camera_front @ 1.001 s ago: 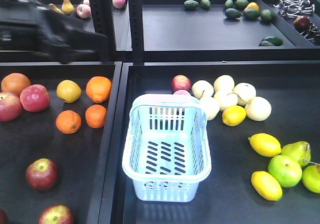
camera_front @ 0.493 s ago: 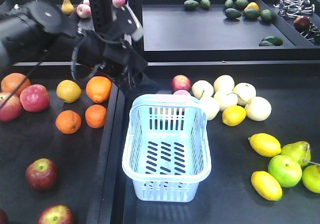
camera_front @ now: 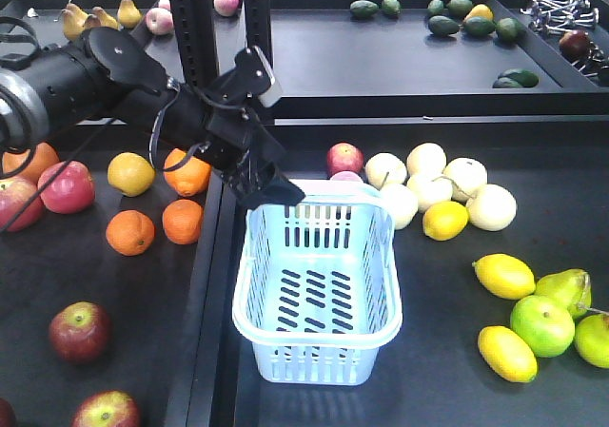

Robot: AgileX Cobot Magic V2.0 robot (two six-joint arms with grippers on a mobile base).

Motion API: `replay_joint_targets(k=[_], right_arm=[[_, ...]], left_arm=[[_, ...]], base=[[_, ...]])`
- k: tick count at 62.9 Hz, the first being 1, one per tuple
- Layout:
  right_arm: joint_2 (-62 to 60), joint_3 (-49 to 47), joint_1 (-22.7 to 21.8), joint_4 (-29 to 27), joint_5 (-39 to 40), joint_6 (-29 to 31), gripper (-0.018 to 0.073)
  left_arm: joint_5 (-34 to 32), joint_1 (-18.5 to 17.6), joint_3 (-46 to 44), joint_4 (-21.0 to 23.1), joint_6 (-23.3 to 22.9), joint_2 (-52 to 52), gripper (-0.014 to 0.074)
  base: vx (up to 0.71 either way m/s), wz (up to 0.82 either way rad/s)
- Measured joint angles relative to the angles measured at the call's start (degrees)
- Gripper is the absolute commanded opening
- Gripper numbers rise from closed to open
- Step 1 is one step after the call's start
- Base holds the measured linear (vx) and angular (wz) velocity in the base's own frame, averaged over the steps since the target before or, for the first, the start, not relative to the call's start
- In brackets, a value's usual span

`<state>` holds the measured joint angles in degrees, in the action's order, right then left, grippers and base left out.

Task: Pick three apples into basket with both arms
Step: 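Lower the left gripper onto the basket handle and close it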

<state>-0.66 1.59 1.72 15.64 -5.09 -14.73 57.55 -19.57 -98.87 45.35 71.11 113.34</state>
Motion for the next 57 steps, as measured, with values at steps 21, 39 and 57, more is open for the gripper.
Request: replay_joint_targets(k=[21,39,57], right_arm=[[0.00,0.00,0.00,0.00,0.00,0.00,-0.0004],[0.00,0.00,0.00,0.00,0.00,0.00,-0.0004],[0.00,0.00,0.00,0.00,0.00,0.00,-0.0004]], left_arm=[[0.70,-0.60,0.00,-0.19,0.50,3.21,0.0557],[0.54,-1.41,0.00,-0.19,0.70,5.30,0.0407],[1.02,-1.41,0.00,-1.71,-1.40,5.37,-0.0009]], base=[[0.00,0.00],[0.00,0.00],[0.00,0.00]])
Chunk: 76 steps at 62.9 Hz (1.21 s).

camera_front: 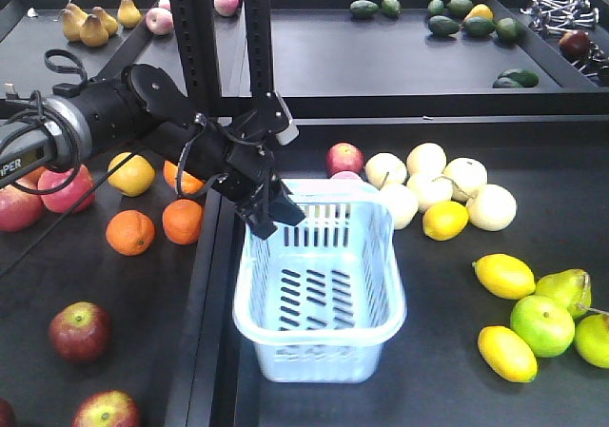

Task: Pick three apples into basket with both arms
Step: 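Lower the left gripper onto the basket handle and close it, then lift the basket by its handle with the left gripper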

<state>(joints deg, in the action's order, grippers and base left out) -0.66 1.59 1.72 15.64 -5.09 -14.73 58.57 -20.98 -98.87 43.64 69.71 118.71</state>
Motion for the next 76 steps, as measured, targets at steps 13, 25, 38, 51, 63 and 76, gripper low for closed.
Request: replay_joint_targets(k=[13,25,38,51,63,76], right_arm=[[0.00,0.00,0.00,0.00,0.00,0.00,-0.0004],[0.00,0.00,0.00,0.00,0.00,0.00,-0.0004],[0.00,0.00,0.00,0.00,0.00,0.00,-0.0004],[0.00,0.00,0.00,0.00,0.00,0.00,-0.0004],[0.00,0.00,0.00,0.00,0.00,0.00,-0.0004],[0.00,0.00,0.00,0.00,0.00,0.00,-0.0004]], left_arm=[[2.37,-0.07,-0.30,-0.61,-5.63,-0.42,-0.0008],[7.75,-0.12,-0.35,-1.86,-13.25,-5.72,-0.0008],[9.95,-0.12,-0.29,-3.01,-22.48,-15.58,-0.0008],[11.41,-0.12,-0.15,-3.01,-27.81,-26.90,-0.0008],[10.24,-0.12,6.40,-3.01,-31.02,-39.69,-0.0008],[4.13,-0.12,23.81,-3.01,-32.26,-57.42,-0.0008]], base=[[0.00,0.00],[0.00,0.00],[0.00,0.00],[0.00,0.00],[0.00,0.00],[0.00,0.00]])
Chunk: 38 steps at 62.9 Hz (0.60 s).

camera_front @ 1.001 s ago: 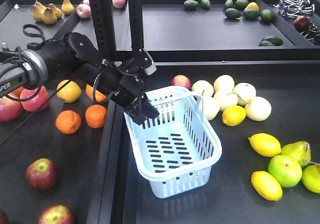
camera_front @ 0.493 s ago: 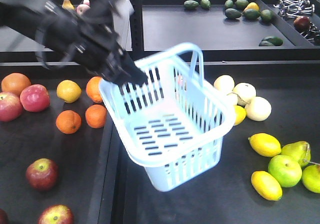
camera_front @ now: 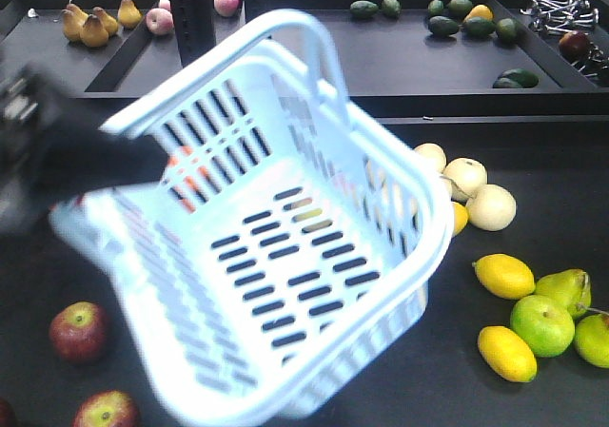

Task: Pick three apples into basket with both arms
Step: 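Lift the basket by its handle with the left gripper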

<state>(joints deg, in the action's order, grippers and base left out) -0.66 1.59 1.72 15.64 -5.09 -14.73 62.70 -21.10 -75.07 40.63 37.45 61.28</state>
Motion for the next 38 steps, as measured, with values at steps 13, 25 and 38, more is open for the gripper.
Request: replay_joint_targets(k=[13,25,38], right_arm=[[0.00,0.00,0.00,0.00,0.00,0.00,-0.0004],[0.00,0.00,0.00,0.00,0.00,0.00,-0.0004],[0.00,0.00,0.00,0.00,0.00,0.00,-0.0004]], left_arm=[[-9.71,0.00,22.45,0.01,-2.53,-23.13,-0.0008],[-22.28,0.17,40.12,0.01,-8.35,-45.27,-0.0008],[-26.83,0.17,47.97,-7.45,-23.43,-57.09,-0.0008]], base=[[0.00,0.00],[0.00,0.00],[0.00,0.00]])
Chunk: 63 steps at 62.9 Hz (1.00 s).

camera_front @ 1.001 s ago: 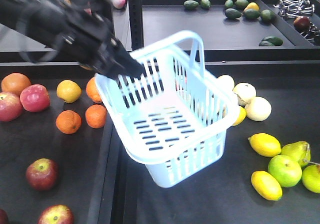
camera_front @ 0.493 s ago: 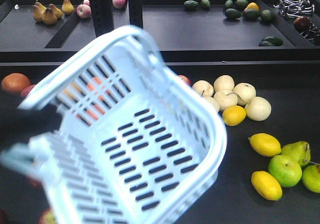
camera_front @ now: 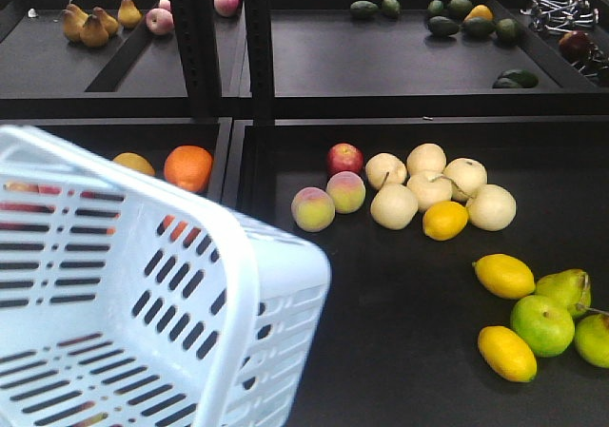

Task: Pick three apples into basket with both arms
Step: 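Lift the basket by its handle with the left gripper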

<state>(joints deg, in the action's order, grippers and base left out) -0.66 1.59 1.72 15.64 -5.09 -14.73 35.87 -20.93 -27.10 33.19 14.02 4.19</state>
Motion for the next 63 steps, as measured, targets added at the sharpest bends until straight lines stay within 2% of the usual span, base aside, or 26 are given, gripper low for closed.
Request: replay_joint_targets(k=[7,15,30,63], right_arm=[[0.00,0.00,0.00,0.00,0.00,0.00,-0.0004],[0.00,0.00,0.00,0.00,0.00,0.00,-0.0004],[0.00,0.00,0.00,0.00,0.00,0.00,-0.0004],[0.00,0.00,0.00,0.00,0.00,0.00,-0.0004]], left_arm=[[2.42,0.00,0.51,-7.33,-7.03,-0.06,-0.0008],[3.39,0.00,0.75,-12.03,-9.60,0.35,-0.0008],[0.39,0.00,0.75,-12.54,-10.05,0.35,-0.0008],[0.37,0.00,0.75,-12.54,-10.12,0.35,-0.0008]], base=[[0.00,0.00],[0.00,0.00],[0.00,0.00],[0.00,0.00]])
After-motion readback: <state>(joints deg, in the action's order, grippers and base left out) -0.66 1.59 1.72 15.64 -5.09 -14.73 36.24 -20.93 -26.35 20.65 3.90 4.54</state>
